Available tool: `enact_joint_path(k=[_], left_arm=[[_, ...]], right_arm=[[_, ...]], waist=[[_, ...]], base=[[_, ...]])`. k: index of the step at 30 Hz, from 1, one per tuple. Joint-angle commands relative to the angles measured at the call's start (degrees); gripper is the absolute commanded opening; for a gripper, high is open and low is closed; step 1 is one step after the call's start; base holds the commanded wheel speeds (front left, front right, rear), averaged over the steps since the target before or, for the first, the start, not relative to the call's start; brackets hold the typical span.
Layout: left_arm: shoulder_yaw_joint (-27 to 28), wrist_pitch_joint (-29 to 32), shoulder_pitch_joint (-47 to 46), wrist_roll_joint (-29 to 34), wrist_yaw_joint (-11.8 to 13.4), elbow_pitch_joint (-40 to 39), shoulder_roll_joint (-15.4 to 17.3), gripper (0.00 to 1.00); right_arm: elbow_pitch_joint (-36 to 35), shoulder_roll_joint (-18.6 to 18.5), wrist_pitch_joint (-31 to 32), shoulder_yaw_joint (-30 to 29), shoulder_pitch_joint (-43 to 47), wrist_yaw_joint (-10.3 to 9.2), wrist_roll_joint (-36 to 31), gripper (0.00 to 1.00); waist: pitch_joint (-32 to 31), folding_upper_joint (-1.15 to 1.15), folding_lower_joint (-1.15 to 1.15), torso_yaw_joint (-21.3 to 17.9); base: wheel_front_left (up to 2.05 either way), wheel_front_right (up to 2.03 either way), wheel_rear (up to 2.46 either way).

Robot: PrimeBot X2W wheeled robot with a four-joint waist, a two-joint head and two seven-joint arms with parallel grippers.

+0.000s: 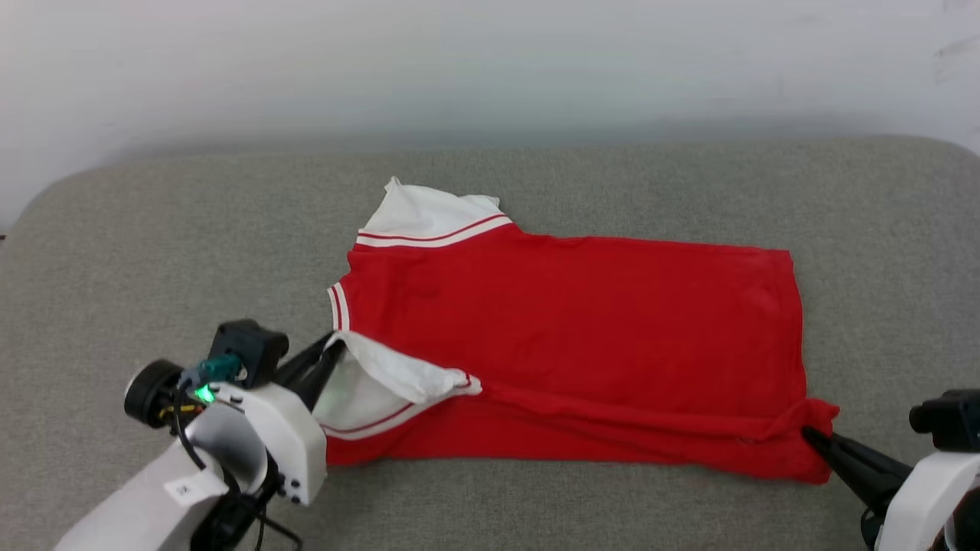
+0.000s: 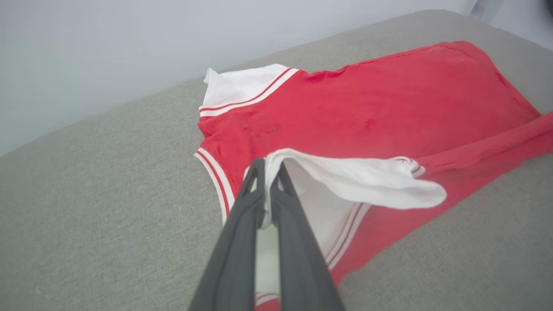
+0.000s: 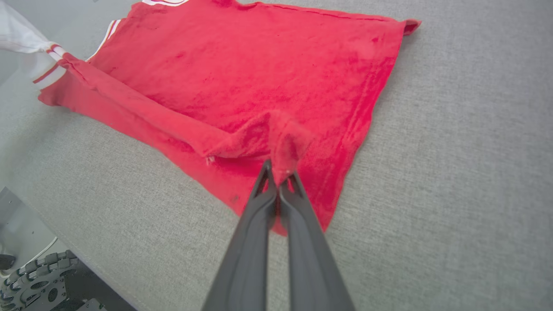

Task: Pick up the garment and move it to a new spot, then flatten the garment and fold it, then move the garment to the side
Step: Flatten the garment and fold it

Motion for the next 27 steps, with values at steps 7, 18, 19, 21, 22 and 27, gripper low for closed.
enact_joint_path(k=[7,18,19,21,22,27], left_arm=[[-0.55,-2.17,-8.44,2.33,-2.94,11.06,-4.1,0.0],[-2.28,-5.3,-13.52,3.01,-6.52,26.43,-9.38,0.0],[-2.46,-5.54,-13.82,2.92,-6.97,27.83,-9.88,0.0],[-2.93,-5.84,-14.41,2.94,-7.78,30.44,-10.65,0.0],[-3.13,-5.99,-14.59,2.9,-8.09,31.87,-11.03,0.0],[-4.08,-7.45,-15.82,2.89,-9.63,37.32,-13.01,0.0]], right_arm=[[1.56,1.09,2.33,0.64,-6.05,-0.07,0.24,0.0],[6.79,3.93,1.93,2.95,-13.59,-0.06,-0.9,0.0],[7.56,4.17,1.9,3.16,-14.1,-0.06,-1.17,0.0],[9.48,4.69,2.43,3.63,-14.96,-0.06,-1.55,0.0],[10.57,5.1,3.0,4.0,-15.36,-0.06,-1.76,0.0],[13.82,6.71,3.44,5.2,-16.99,-0.07,-2.39,0.0]], waist=[[5.95,0.0,-0.01,-1.0],[10.37,0.0,-0.01,-1.33],[10.56,0.0,-0.01,-1.33],[10.92,0.0,-0.01,-1.36],[11.08,0.0,-0.01,-1.45],[11.44,0.0,-0.01,-1.57]], base=[[0.0,0.0,0.0],[0.0,0.0,0.0],[0.0,0.0,0.0],[0.0,0.0,0.0],[0.0,0.0,0.0],[0.0,0.0,0.0]])
